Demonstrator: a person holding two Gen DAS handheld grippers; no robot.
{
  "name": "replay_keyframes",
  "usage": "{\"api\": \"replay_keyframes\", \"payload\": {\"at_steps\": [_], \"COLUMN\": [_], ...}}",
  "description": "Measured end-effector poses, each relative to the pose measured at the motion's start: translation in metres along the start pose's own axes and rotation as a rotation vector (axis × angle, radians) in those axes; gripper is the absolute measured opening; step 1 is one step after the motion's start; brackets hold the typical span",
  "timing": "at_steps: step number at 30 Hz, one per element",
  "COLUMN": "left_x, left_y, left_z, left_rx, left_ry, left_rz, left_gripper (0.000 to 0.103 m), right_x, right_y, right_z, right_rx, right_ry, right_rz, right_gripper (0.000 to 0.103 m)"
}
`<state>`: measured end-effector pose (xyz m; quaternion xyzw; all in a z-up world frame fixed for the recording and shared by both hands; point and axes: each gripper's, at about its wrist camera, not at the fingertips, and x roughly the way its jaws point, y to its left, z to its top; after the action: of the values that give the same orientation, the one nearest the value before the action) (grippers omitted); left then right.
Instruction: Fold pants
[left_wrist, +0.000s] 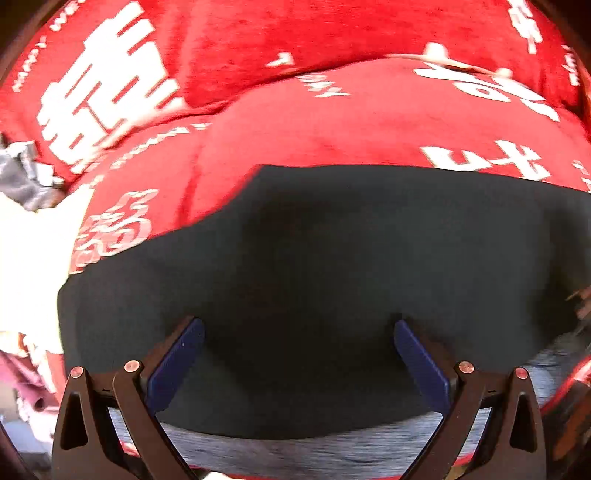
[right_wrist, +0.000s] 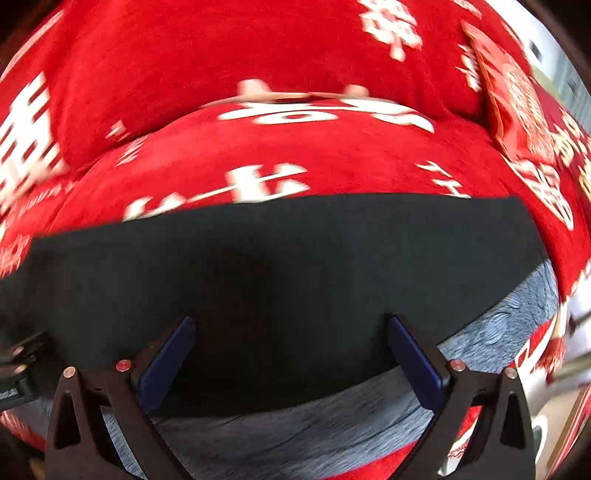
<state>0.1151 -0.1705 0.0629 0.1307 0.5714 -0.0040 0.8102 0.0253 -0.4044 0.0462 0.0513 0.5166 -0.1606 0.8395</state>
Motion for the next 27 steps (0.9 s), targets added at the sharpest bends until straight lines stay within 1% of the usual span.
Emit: {"api": "replay_keyframes", "payload": {"at_steps": [2, 3, 4, 6, 7, 8, 10, 12, 15, 17, 18, 20, 22, 24, 25, 26, 27], "left_x": [0.002, 0.004, 0.005, 0.006, 0.006, 0.005, 0.003, -0.004, -0.004, 0.001, 0.005, 0.013, 0.021, 0.033, 0.040, 0.041, 0.041], "left_y": [0.013, 0.019, 0.027, 0.035, 0.037, 0.041, 0.050, 0.062, 0.084, 0.111, 0.123, 0.155, 0.181, 0.206, 0.218, 0.225, 0.226], "left_z": [-0.001, -0.002, -0.004, -0.008, -0.009, -0.010, -0.012, -0.017, -0.024, -0.030, -0.032, -0.041, -0.052, -0.063, -0.070, -0.074, -0.075], "left_rx": [-0.014, -0.021, -0.032, -0.036, -0.033, -0.032, -0.048, -0.079, -0.123, -0.185, -0.213, -0.288, -0.353, -0.412, -0.440, -0.452, -0.451], "left_ry": [0.001, 0.007, 0.014, 0.012, 0.009, 0.008, 0.010, -0.007, -0.010, 0.001, 0.007, 0.025, 0.041, 0.064, 0.068, 0.057, 0.044], "left_rz": [0.035, 0.034, 0.017, 0.014, 0.018, 0.026, 0.033, 0.026, 0.042, 0.042, 0.038, 0.025, 0.018, 0.013, -0.007, -0.042, -0.052], "left_gripper": [0.103, 0.103, 0.103, 0.103, 0.103, 0.103, 0.103, 0.103, 0.103, 0.103, 0.103, 0.103, 0.103, 0.103, 0.103, 0.103, 0.103], "right_x": [0.005, 0.005, 0.006, 0.007, 0.006, 0.004, -0.003, -0.020, -0.044, -0.051, -0.051, -0.048, -0.039, -0.037, -0.036, -0.033, -0.032], "right_y": [-0.024, -0.032, -0.042, -0.056, -0.057, -0.052, -0.036, -0.006, 0.064, 0.112, 0.130, 0.159, 0.169, 0.158, 0.151, 0.143, 0.134], "right_z": [0.007, 0.009, 0.012, 0.015, 0.016, 0.017, 0.017, 0.012, -0.001, -0.013, -0.019, -0.032, -0.040, -0.040, -0.037, -0.030, -0.027], "right_rx": [0.066, 0.091, 0.123, 0.185, 0.195, 0.187, 0.165, 0.099, -0.081, -0.206, -0.249, -0.314, -0.332, -0.288, -0.271, -0.256, -0.238], "right_ry": [0.012, 0.017, 0.023, 0.038, 0.044, 0.054, 0.063, 0.030, -0.017, -0.019, -0.014, 0.000, 0.028, 0.025, 0.030, 0.029, 0.031], "right_rz": [-0.031, -0.051, -0.069, -0.079, -0.094, -0.127, -0.174, -0.107, -0.016, 0.057, 0.086, 0.108, 0.110, 0.156, 0.158, 0.143, 0.127], "right_gripper": [0.103, 0.103, 0.103, 0.102, 0.102, 0.103, 0.103, 0.103, 0.103, 0.103, 0.103, 0.103, 0.103, 0.103, 0.103, 0.103, 0.103]}}
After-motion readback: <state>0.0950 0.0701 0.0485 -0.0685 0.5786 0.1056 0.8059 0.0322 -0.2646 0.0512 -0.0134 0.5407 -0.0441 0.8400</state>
